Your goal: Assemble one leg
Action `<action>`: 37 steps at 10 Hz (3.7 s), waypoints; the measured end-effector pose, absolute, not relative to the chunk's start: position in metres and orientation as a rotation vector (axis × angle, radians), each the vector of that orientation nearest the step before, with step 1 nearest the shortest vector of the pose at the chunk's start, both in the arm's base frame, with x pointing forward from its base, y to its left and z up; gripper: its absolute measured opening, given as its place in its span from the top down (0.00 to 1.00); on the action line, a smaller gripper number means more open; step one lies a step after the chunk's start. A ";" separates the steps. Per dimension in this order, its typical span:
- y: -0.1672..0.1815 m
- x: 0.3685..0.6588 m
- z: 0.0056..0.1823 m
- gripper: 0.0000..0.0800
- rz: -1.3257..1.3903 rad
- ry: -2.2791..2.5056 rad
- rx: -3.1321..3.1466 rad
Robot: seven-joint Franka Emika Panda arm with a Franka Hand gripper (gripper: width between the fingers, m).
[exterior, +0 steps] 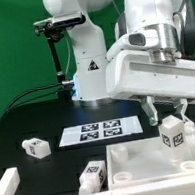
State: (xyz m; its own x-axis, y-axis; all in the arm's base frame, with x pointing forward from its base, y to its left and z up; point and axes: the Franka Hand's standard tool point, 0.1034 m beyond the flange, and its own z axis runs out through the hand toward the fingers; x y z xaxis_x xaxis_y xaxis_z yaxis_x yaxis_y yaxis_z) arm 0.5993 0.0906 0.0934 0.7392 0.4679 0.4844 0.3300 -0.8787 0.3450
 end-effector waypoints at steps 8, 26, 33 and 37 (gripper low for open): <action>0.077 0.628 0.128 0.60 0.922 0.643 2.656; 0.109 0.628 0.094 0.60 0.928 0.681 2.637; 0.109 0.626 0.089 0.20 0.880 0.678 2.662; 0.110 0.633 0.113 0.19 0.549 0.581 2.894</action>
Offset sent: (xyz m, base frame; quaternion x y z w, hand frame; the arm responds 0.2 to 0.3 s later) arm 0.0244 -0.0135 0.0449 -0.0629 0.1627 -0.0466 0.9836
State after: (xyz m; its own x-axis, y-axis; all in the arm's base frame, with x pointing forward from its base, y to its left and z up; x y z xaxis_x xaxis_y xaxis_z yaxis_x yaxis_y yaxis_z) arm 0.6326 0.1104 0.1126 0.8589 0.3967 0.3240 0.3460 -0.9158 0.2042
